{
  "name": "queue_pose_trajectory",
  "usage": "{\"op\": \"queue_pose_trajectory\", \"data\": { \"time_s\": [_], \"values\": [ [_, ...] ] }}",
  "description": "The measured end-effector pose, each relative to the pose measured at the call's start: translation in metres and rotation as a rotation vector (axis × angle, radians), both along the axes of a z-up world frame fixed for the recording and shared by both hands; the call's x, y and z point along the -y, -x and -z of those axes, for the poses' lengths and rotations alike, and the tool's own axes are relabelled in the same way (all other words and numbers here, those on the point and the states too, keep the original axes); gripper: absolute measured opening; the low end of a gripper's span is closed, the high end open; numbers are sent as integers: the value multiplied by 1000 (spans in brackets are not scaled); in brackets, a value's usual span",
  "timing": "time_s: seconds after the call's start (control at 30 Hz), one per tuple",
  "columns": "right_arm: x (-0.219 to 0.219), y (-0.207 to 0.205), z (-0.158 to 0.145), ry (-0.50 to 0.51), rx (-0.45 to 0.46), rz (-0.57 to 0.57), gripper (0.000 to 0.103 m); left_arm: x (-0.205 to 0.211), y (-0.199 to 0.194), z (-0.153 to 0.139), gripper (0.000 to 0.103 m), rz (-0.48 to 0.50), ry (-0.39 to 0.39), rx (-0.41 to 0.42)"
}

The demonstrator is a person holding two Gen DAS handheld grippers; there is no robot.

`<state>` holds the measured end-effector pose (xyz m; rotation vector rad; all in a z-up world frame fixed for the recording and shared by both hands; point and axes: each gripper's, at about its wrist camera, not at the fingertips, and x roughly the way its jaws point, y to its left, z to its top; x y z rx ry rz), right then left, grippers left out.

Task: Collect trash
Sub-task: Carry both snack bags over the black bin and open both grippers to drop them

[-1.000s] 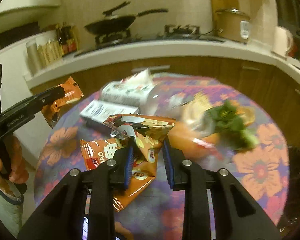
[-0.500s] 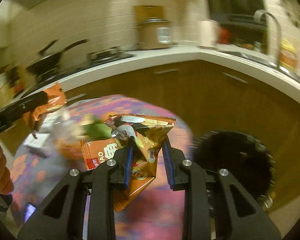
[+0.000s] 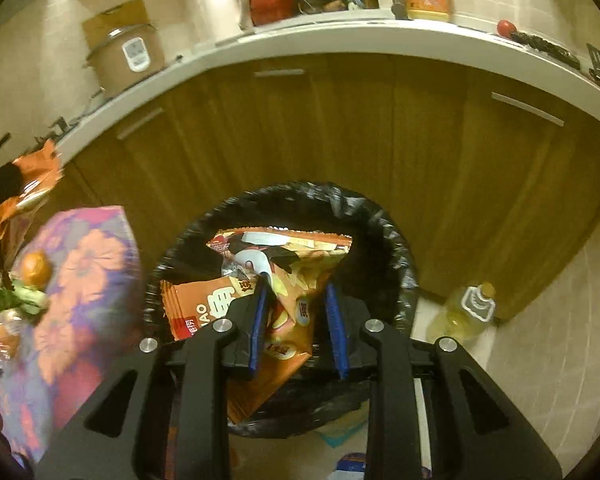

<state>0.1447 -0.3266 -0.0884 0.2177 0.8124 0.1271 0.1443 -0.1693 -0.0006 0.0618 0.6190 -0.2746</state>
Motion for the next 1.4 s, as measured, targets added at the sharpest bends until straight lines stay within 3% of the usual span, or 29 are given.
{"op": "queue_pose_trajectory", "data": {
  "time_s": [0.03,0.17,0.3,0.37,0.4,0.43,0.7,0.8,0.97,1.07,1.2,1.4],
  "values": [
    [0,-1,2,-1,-6,-2,29,7,-7,5,32,5,3,-16],
    [5,-8,7,0,-35,-13,60,12,-21,17,40,15,20,-68],
    [9,-9,9,-33,-59,-39,61,13,-27,23,44,13,30,-82],
    [12,-7,9,-36,-60,-34,61,12,-25,22,54,13,36,-77],
    [14,-6,8,-37,-57,-31,61,10,-23,21,65,14,40,-73],
    [15,-4,6,-37,-53,-27,61,9,-22,20,67,16,42,-70],
    [16,11,-3,-22,-45,-1,61,-1,-21,16,67,14,48,-92],
    [16,14,-5,-25,-50,5,61,-1,-32,22,74,14,28,-156],
    [23,17,-8,-31,-44,20,61,-1,-45,32,74,22,32,-227],
    [27,17,-8,-33,-46,24,61,0,-45,31,74,17,21,-211],
    [27,23,-15,-24,-23,10,61,-5,-39,22,74,15,74,-189],
    [-9,43,-46,-36,95,-98,61,-33,15,-10,74,-38,77,-37]
  ]
}}
